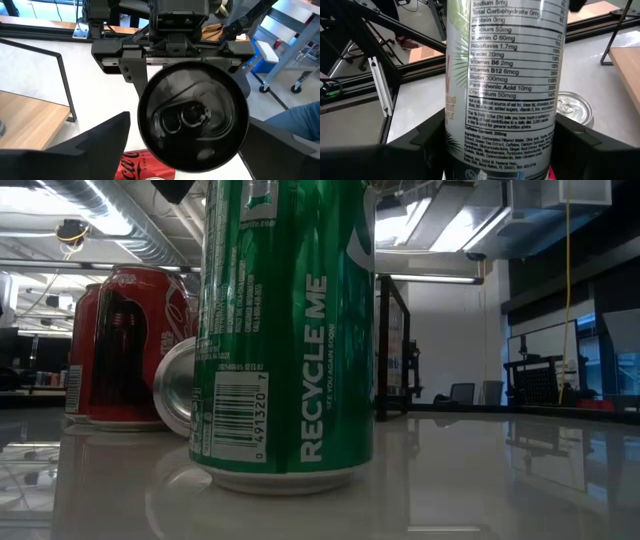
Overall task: Place canned beverage on shelf
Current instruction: Put the white yellow soda can on the shelf aligned with the other white yellow soda can
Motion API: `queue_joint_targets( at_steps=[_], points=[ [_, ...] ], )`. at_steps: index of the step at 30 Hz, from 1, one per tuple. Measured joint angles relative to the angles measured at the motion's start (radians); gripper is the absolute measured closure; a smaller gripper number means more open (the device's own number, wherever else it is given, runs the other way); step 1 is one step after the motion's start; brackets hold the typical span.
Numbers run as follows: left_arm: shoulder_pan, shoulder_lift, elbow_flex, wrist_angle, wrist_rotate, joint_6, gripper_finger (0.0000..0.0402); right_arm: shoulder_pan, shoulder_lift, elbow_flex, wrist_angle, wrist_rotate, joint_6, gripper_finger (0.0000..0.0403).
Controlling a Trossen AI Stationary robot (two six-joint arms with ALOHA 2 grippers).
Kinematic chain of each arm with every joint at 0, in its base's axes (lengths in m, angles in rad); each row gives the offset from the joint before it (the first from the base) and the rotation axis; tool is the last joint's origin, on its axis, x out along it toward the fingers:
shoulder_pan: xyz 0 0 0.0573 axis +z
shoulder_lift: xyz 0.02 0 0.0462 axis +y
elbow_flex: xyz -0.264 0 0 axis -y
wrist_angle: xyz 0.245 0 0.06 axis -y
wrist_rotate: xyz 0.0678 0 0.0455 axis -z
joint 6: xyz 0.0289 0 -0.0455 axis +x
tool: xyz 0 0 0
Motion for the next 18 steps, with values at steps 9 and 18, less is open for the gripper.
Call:
queue_joint_targets(
  at_steps=[9,18],
  points=[
    [0.0,0.0,0.0,0.041,0.007,0.007,0.0129,0.0,0.0,0.0,-0.002,0.0,-0.003,0.0145],
    [0.0,0.0,0.0,0.042,0.017,0.008,0.0155,0.0,0.0,0.0,-0.002,0.0,-0.002,0.0145]
  ],
)
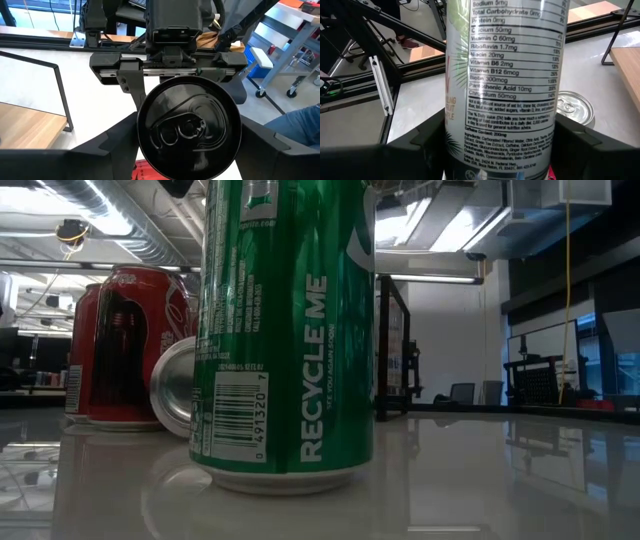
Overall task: Place canned beverage on shelf
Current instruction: Put the white yellow soda can on the shelf aligned with the other white yellow soda can
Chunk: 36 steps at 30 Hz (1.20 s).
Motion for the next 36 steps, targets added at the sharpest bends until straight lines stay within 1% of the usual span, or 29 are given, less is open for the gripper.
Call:
queue_joint_targets(
  at_steps=[9,20,23,26,28,31,33,36],
  points=[
    [0.0,0.0,0.0,0.001,0.002,0.001,0.0157,0.0,0.0,0.0,0.0,0.0,0.001,0.0145],
    [0.0,0.0,0.0,0.0,0.004,-0.002,0.0158,0.0,0.0,0.0,-0.001,-0.028,0.003,0.0142],
    [0.0,0.0,0.0,0.001,0.008,-0.001,0.0158,0.0,0.0,0.0,-0.001,-0.036,-0.001,0.0117],
    [-0.001,0.0,0.0,-0.004,0.02,0.006,0.0158,0.0,0.0,0.001,0.004,-0.048,-0.001,0.0072],
    [-0.001,0.0,0.0,-0.004,0.023,0.006,0.0159,0.0,0.0,0.001,0.003,-0.076,-0.001,0.0044],
    [-0.001,0.0,0.0,0.002,0.02,-0.001,0.0159,0.0,-0.014,0.001,-0.016,-0.135,0.002,0.0014],
    [-0.001,0.0,0.0,0.012,0.022,-0.004,0.0159,0.001,-0.032,0.001,-0.029,-0.167,0.002,0.0007],
    [-0.001,0.0,0.0,0.016,0.01,-0.011,0.0159,0.008,-0.065,0.001,-0.068,-0.167,0.002,0.0013]
  ],
)
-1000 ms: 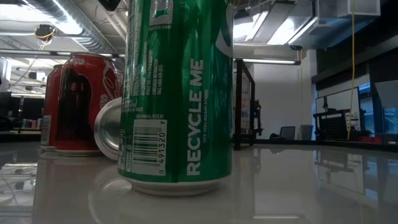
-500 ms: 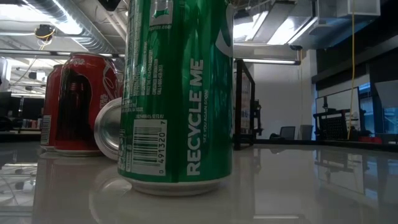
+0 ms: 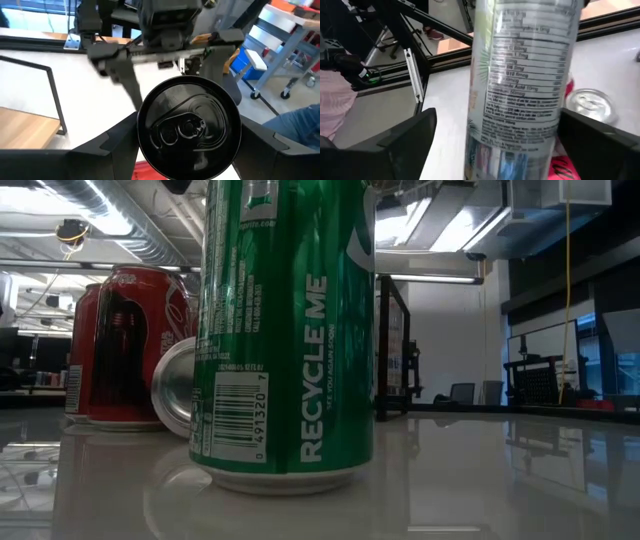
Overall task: Place canned beverage on shelf
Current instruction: Put the white yellow soda can on the shelf aligned with the other white yellow soda can
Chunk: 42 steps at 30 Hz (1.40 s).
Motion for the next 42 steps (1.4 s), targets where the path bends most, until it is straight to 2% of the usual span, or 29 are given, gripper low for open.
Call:
queue_joint_targets(
  at_steps=[5,13,18,22,31,37,42],
  points=[
    [0.002,0.001,0.0,-0.005,-0.033,-0.021,0.0159,0.024,-0.075,0.0,-0.112,0.052,-0.004,0.0021],
    [0.019,0.005,0.001,0.032,-0.076,-0.022,0.0159,0.09,-0.19,0.0,-0.32,0.21,-0.003,0.0021],
    [0.071,0.085,0.085,0.009,-0.07,-0.006,0.0159,0.128,-0.248,0.0,-0.467,0.307,0.022,0.0021],
    [0.13,0.202,0.227,-0.092,-0.037,0.051,0.0159,0.151,-0.283,0.0,-0.604,0.369,0.064,0.0022],
    [0.275,0.491,0.658,-0.445,-0.017,0.225,0.0159,0.226,-0.325,-0.001,-0.91,0.548,0.207,0.0022],
    [0.355,0.693,0.885,-0.63,-0.018,0.345,0.0159,0.24,-0.325,-0.002,-0.959,0.569,0.283,0.0022],
    [0.405,0.831,0.991,-0.735,-0.02,0.408,0.0159,0.239,-0.325,-0.002,-0.953,0.569,0.286,0.0022]
  ],
)
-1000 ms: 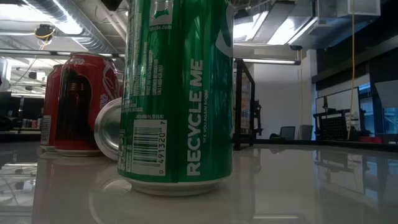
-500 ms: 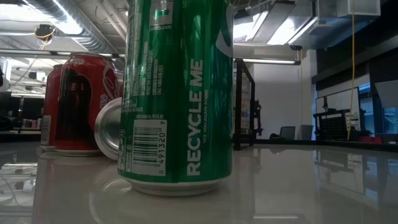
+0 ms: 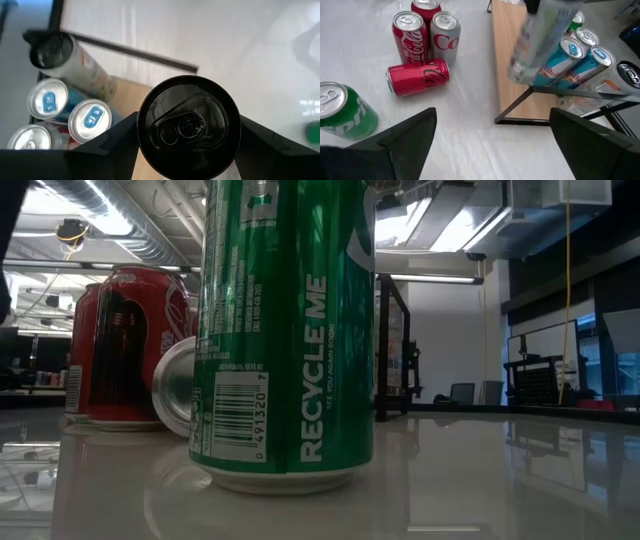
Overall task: Place canned beverage on shelf
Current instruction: Put the white yellow soda can on the shelf aligned with the other white yellow soda can
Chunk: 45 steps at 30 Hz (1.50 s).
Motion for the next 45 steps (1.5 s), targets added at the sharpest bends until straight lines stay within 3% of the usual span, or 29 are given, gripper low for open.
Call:
queue_joint_targets(
  at_steps=[16,45],
  points=[
    [0.047,0.155,0.009,0.009,0.036,0.051,0.0159,-0.003,0.001,0.0,0.011,0.0,0.0,0.0022],
    [0.072,0.216,0.009,0.176,-0.016,0.017,0.0159,-0.003,0.002,0.0,0.028,0.018,-0.001,0.0022]
  ],
)
